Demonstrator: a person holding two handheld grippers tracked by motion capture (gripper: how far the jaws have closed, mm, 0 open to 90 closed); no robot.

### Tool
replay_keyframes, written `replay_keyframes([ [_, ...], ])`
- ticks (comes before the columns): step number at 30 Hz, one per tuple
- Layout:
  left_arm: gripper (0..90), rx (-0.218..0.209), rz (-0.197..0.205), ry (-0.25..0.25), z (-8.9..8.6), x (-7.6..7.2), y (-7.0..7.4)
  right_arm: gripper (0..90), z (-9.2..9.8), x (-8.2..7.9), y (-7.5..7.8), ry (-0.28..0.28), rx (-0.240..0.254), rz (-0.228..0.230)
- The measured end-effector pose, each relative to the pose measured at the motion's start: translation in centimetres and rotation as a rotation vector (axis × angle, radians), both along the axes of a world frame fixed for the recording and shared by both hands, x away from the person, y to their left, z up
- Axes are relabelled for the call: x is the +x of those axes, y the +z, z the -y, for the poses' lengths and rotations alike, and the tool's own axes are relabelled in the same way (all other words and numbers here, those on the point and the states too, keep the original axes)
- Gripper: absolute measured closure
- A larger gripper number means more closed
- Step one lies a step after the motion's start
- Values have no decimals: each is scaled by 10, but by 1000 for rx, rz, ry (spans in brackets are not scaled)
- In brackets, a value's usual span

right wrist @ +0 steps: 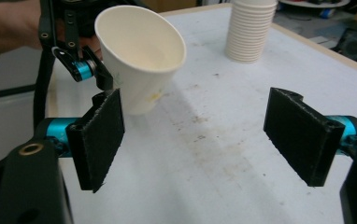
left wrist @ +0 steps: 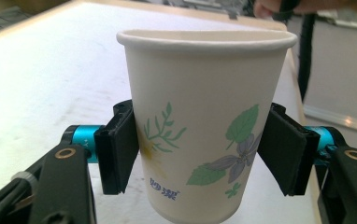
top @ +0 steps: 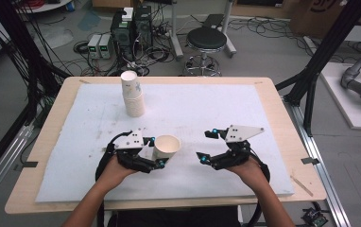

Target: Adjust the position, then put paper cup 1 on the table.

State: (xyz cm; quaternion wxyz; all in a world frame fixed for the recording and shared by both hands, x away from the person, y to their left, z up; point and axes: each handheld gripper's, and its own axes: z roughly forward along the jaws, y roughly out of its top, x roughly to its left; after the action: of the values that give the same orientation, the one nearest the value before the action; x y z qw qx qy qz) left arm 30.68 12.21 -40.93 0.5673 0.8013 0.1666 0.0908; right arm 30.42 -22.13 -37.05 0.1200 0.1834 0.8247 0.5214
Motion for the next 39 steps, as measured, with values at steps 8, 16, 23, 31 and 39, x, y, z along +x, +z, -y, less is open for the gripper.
replay_keyframes([
  [8,330,-77,43,112,-20,1,-5,210,14,-2,-2,-78,28,31],
  [16,328,-167,88,208,-36,1,-1,203,28,-1,-2,-194,50,22],
  [23,323,-179,112,223,-38,0,0,203,31,-2,-4,-196,40,31],
  [31,318,-196,126,293,-54,2,1,204,32,-1,-4,-196,38,36],
  [39,315,-189,136,404,-83,7,-2,204,32,-1,-6,-187,27,38],
])
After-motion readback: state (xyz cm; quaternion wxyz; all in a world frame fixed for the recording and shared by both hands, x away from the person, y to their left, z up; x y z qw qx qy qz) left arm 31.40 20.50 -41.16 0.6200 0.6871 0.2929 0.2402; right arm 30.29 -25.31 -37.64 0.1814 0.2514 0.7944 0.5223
